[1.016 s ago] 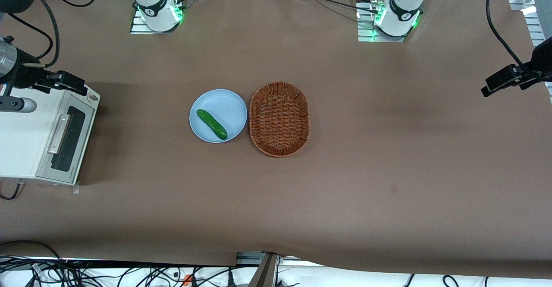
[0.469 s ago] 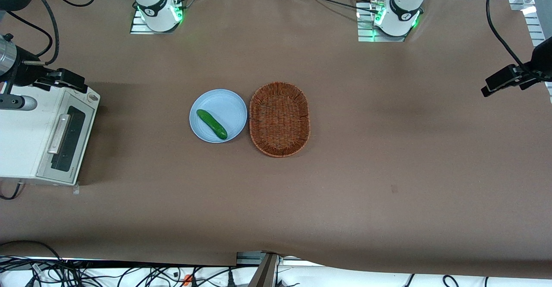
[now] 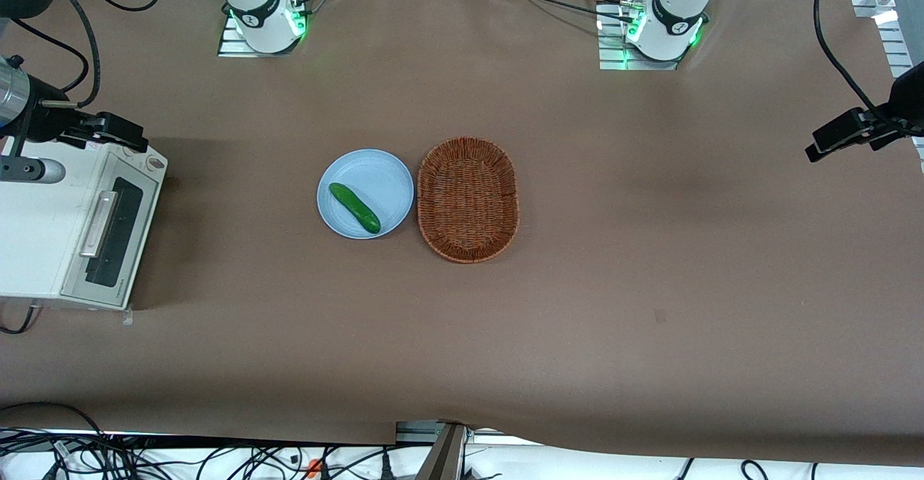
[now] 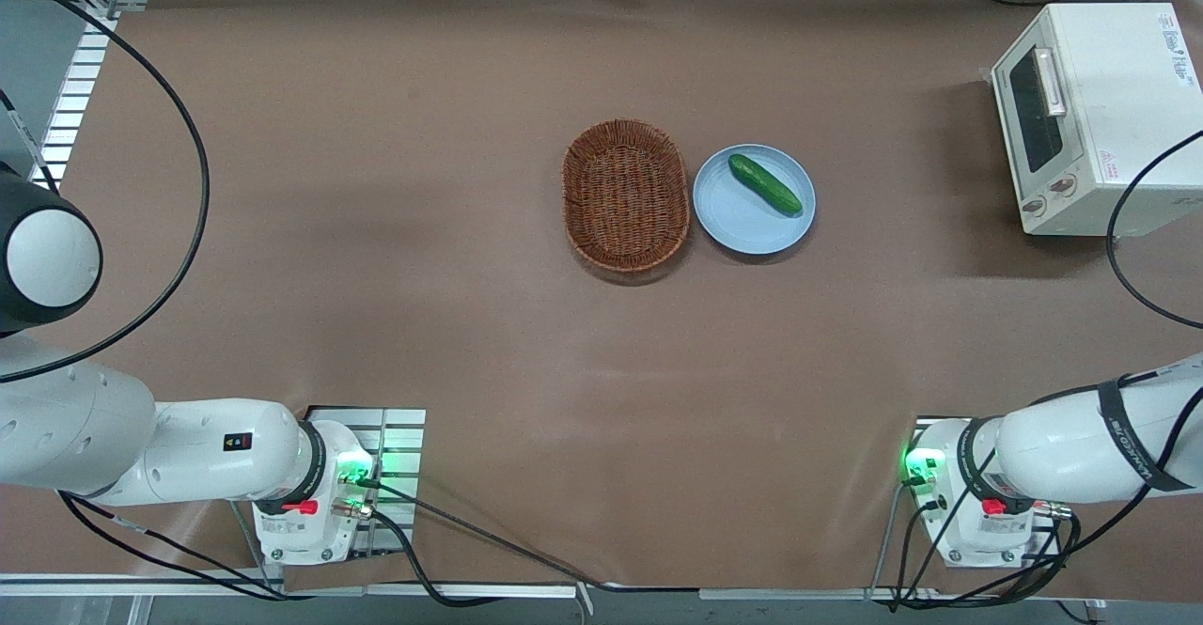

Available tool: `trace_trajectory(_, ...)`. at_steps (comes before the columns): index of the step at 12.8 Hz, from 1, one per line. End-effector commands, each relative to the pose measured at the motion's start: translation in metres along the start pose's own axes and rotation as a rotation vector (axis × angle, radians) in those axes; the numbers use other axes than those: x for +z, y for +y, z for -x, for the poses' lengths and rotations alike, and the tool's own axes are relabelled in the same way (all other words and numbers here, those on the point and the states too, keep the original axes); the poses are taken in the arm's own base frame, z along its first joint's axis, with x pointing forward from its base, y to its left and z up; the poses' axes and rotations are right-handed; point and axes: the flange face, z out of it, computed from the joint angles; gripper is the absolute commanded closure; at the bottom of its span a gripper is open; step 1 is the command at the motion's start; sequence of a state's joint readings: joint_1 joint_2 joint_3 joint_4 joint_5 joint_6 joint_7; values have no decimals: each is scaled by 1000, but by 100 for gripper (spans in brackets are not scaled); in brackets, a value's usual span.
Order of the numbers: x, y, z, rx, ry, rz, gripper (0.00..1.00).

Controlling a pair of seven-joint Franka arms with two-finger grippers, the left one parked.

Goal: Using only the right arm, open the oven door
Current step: 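Move the right gripper toward the toaster oven's door handle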

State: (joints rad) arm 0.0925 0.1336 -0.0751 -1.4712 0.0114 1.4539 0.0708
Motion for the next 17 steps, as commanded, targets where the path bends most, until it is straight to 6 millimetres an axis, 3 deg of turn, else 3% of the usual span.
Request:
trace_trajectory(1,1,1,6,-48,-30,-23,0)
trace_trajectory(6,48,-1,-6,-90,-164,-3,0)
trace_trajectory(9,79,-1,-18,-88,-222,9,13)
trace_trajectory(13,121,4,-37,-114,-287,141,66)
trace_trajectory(15,141,3,-48,-219,-309,210,92)
trace_trajectory(17,160,8,-61,-302,-319,264,100)
